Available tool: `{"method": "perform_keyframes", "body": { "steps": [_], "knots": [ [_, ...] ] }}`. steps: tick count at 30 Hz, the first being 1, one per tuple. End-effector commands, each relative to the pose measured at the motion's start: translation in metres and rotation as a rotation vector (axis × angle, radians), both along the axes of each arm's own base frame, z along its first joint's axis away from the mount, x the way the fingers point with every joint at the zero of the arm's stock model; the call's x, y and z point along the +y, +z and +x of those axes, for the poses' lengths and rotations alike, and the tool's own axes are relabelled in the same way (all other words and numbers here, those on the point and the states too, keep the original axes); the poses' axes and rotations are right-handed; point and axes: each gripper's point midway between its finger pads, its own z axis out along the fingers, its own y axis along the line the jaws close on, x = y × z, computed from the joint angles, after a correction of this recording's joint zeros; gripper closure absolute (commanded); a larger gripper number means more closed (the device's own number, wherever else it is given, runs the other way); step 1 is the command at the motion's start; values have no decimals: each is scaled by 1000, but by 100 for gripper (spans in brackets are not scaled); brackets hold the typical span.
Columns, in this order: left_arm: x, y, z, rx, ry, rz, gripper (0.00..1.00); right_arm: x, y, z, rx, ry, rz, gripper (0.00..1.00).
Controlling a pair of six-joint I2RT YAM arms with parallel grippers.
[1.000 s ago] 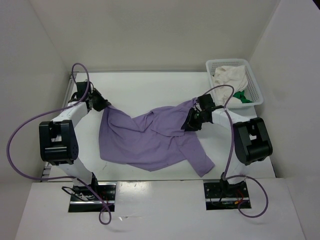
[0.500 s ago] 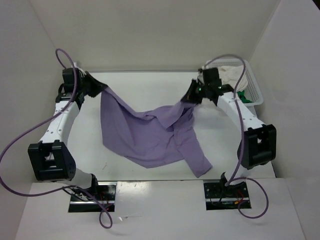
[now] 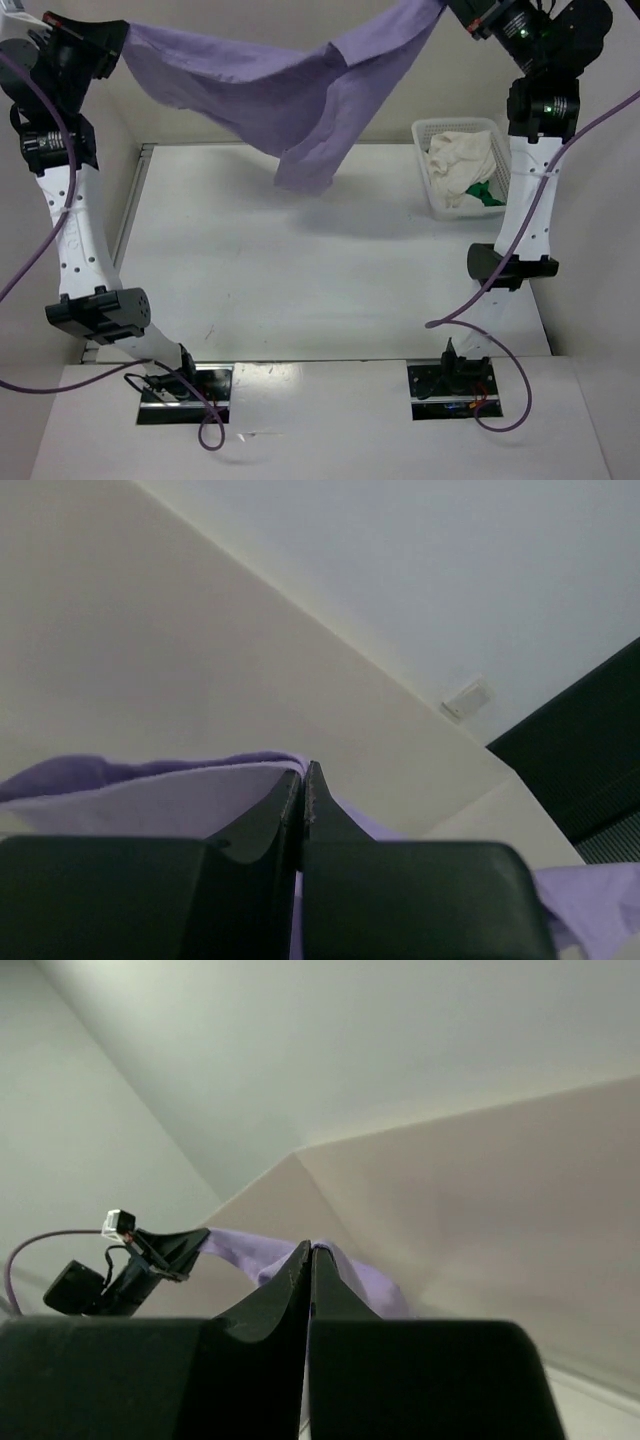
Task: Fold and stack the t-shirts
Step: Flatten out the tshirt
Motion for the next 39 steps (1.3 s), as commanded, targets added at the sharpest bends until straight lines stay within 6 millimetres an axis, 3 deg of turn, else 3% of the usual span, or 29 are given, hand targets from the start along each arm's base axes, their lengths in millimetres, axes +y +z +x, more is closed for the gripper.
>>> {"method": "perform_keyframes", "body": {
  "steps": [1, 2, 3, 4, 5, 6, 7, 8, 9, 10, 11, 12, 13, 14, 16, 17, 18, 21, 24, 25, 28, 35, 37, 39],
  "knots": [
    [-1, -11, -10, 13, -15, -4, 100, 18, -19, -18, 62, 124, -61, 100],
    [0, -24, -7, 42, -12, -2, 100, 21, -30, -17, 85, 118, -87, 100],
    [-1, -35, -6, 53, -25, -1, 100, 21, -35, -34, 103, 116, -123, 100],
    [-3, -41, -12, 58, -22, 8, 100, 21, -82, -13, 196, 110, -179, 100],
    [0, -83, -3, 142, -21, -10, 100, 20, -103, -11, 234, 105, -202, 100],
    [-2, -92, -11, 159, -19, -7, 100, 25, -173, 3, 384, 136, -221, 100],
    [-2, -113, -11, 196, -16, 4, 100, 22, -175, -19, 347, 108, -252, 100],
    [-1, -135, -11, 240, -16, 0, 100, 17, -202, -19, 396, 75, -260, 100],
    [-2, -184, -14, 339, -19, -31, 100, 22, -260, -28, 531, 82, -278, 100],
    [1, -214, -16, 399, -12, -52, 100, 20, -297, -27, 619, 81, -295, 100],
    [-1, -241, -19, 447, -23, -67, 100, 24, -322, -39, 674, 101, -313, 100],
    [-5, -267, -24, 495, -40, -94, 100, 22, -384, -52, 819, 115, -325, 100],
    [-11, -322, -38, 603, -70, -150, 100, 20, -410, -62, 881, 112, -326, 100],
    [-15, -337, -46, 621, -99, -196, 100, 16, -446, -82, 956, 94, -331, 100],
    [-13, -376, -62, 696, -91, -247, 100, 9, -473, -96, 1027, 49, -330, 100],
    [-9, -405, -77, 762, -73, -250, 100, 7, -484, -108, 1069, 39, -334, 100],
    [-10, -408, -84, 774, -66, -232, 100, 4, -503, -120, 1142, 27, -325, 100],
    [-2, -429, -106, 844, -10, -211, 100, -5, -527, -141, 1250, -23, -322, 100],
    [-3, -449, -121, 898, 3, -225, 100, -12, -536, -160, 1346, -43, -302, 100],
    [-3, -453, -126, 911, 15, -228, 100, -14, -537, -159, 1348, -57, -306, 100],
    [3, -460, -136, 939, 47, -189, 100, -15, -553, -184, 1458, -54, -309, 100],
    [6, -469, -162, 1003, 70, -128, 100, -15, -552, -220, 1543, -32, -351, 100],
    [2, -479, -170, 1031, 63, -130, 100, -15, -551, -217, 1531, -34, -350, 100],
    [-7, -472, -170, 1010, 14, -149, 100, -13, -541, -209, 1486, -35, -335, 100]
  ]
}}
